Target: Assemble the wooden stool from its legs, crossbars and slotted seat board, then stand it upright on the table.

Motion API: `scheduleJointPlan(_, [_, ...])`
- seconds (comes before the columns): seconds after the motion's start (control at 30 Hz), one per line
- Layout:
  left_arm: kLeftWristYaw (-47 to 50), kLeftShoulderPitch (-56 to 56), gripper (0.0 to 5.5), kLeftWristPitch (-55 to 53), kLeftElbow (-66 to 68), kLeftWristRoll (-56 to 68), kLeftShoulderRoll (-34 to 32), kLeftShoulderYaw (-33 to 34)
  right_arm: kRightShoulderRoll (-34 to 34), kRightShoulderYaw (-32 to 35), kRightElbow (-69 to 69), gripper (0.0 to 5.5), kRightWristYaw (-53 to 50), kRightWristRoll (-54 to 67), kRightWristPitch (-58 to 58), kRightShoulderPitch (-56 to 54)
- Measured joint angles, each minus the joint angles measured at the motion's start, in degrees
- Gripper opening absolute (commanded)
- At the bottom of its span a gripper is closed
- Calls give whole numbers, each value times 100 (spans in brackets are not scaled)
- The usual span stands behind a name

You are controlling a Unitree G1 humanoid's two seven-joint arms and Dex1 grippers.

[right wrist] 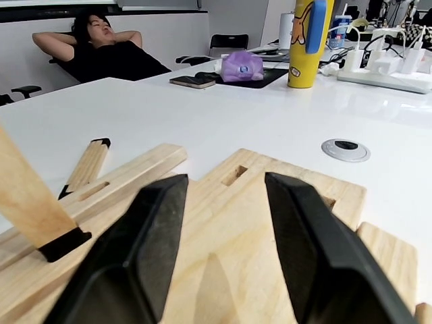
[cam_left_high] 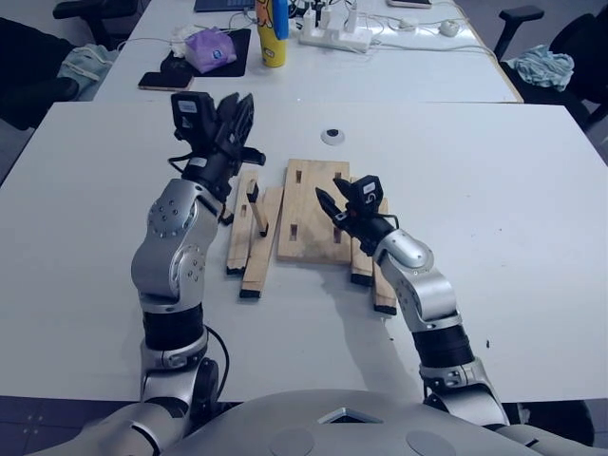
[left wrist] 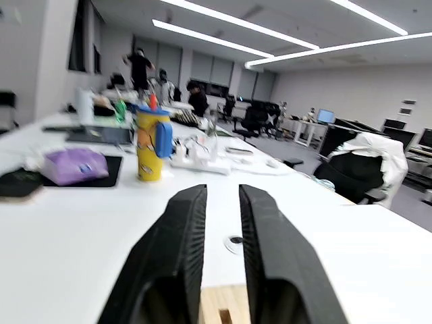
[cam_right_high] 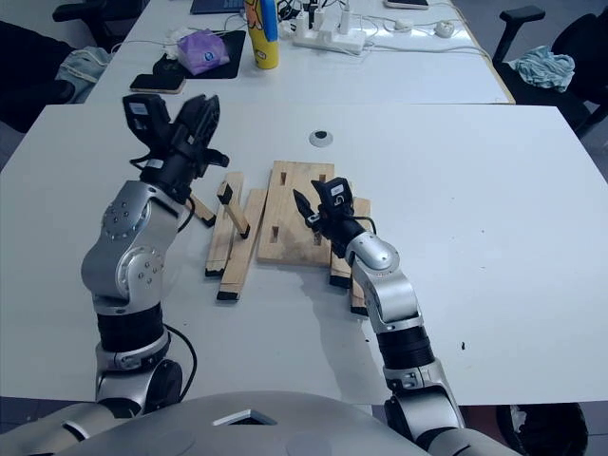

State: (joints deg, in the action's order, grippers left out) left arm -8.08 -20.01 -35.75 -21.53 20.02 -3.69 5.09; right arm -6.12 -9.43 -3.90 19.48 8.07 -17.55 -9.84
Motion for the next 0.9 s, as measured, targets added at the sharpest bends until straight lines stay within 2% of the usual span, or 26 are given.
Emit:
scheduleJointPlan(0.1, [0,1,2,-166,-20,85,-8,-30,23,2,21,212,0,-42,49,-36])
scheduleJointPlan(0.27, [-2,12,2,-123,-127,63,-20,-175,28,2,59,212,0,-84,87,-42])
scheduleJointPlan(0.5, [-116,-290,2,510,-496,-281,-197,-524,32,-2,71,212,3,-98,126,-42])
scheduleJointPlan(0.7, [-128,222,2,-703,-62,-188,-305,-805,27,-28,68,212,28,-102,128,-42])
scheduleJointPlan(0.9, [-120,213,2,-897,-143,-146,-332,-833,22,-60,60,212,37,-138,130,-56])
